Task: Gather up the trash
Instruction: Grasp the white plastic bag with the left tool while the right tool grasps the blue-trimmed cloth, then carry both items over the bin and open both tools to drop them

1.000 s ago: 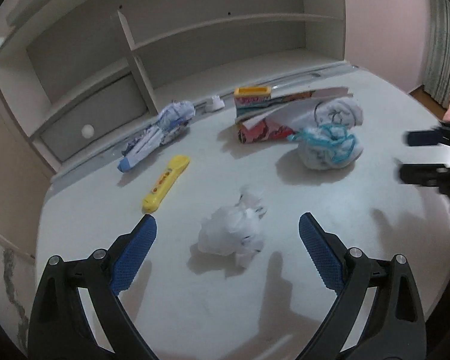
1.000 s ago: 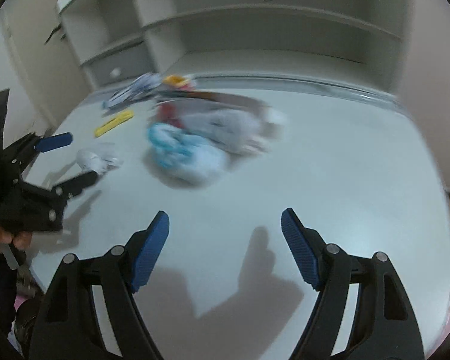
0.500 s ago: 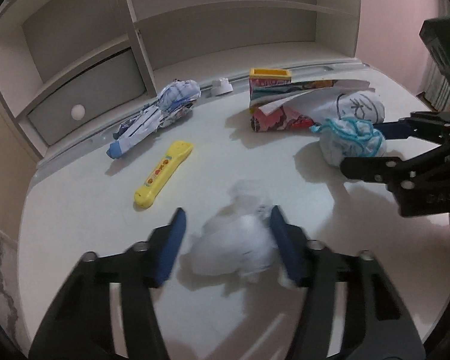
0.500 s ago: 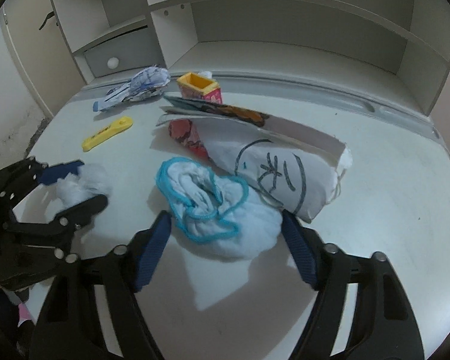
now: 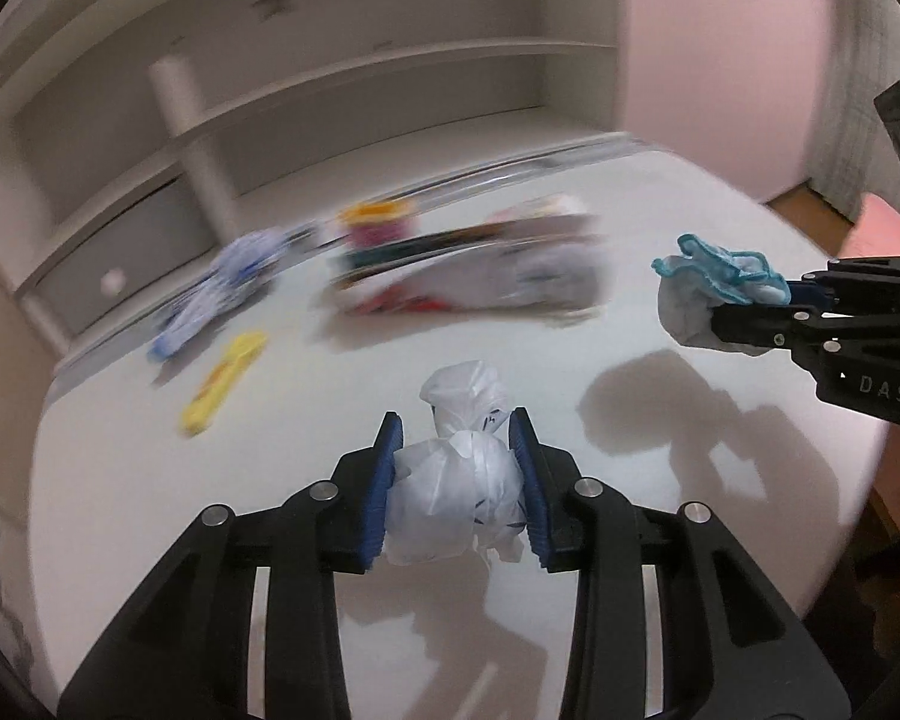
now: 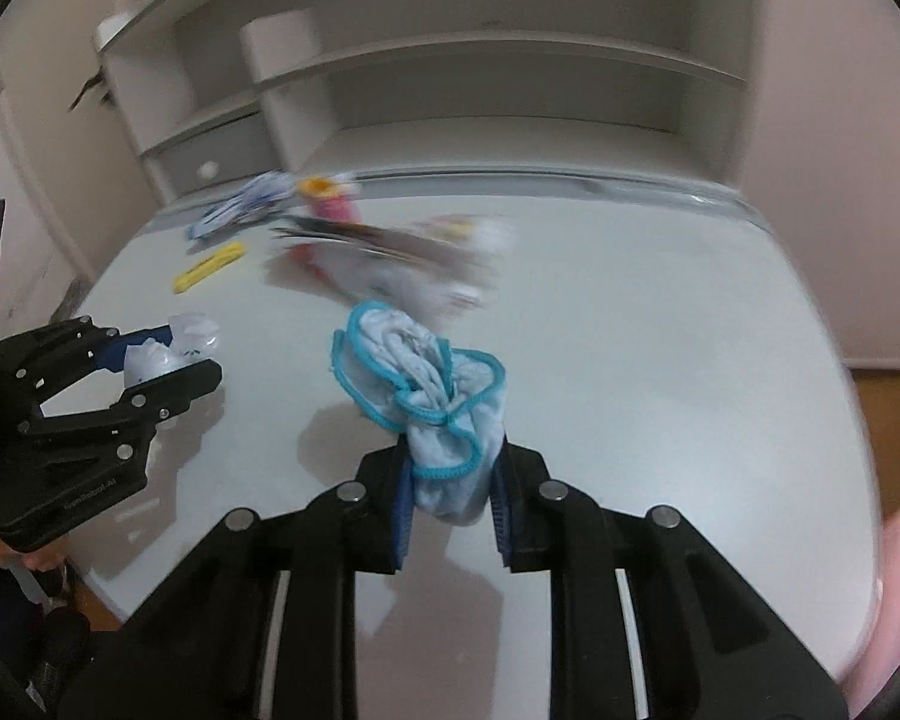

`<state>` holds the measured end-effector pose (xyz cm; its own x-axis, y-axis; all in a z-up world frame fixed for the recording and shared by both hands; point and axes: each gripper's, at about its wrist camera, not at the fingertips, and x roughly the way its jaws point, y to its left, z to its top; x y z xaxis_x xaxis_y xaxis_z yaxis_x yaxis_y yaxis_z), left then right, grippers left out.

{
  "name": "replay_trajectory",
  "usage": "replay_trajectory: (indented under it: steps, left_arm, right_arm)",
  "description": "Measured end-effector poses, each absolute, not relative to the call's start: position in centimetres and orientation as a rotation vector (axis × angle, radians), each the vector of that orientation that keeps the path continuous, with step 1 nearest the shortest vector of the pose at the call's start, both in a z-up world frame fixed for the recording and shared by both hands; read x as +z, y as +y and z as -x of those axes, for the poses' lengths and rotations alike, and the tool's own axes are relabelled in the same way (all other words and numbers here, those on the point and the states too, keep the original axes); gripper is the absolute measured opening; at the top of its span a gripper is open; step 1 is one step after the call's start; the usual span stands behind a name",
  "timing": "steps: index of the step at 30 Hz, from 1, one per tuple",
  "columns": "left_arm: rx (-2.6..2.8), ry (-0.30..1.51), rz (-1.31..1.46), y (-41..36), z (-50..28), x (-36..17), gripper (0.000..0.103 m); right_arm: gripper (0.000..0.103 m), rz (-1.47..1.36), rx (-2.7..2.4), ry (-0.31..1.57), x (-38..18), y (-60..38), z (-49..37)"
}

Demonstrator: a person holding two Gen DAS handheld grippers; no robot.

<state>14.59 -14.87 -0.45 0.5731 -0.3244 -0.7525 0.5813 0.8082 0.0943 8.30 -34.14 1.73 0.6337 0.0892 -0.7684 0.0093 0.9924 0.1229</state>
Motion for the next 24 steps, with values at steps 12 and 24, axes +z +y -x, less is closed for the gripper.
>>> replay_trajectory:
  steps: [12, 24]
  left_arm:
    - [-0.958, 0.761, -0.397, -33.6, -6.2, 0.3, 0.036]
    - [-1.302, 0.833, -0.471, -50.2, 5.6, -3.9, 0.036]
  right_arm:
    - [0.021, -0.334, -0.502, 0.84, 0.1, -53.8, 8.7]
    - [0.021, -0.576, -0.837, 0.916, -7.4, -65.2, 22.4]
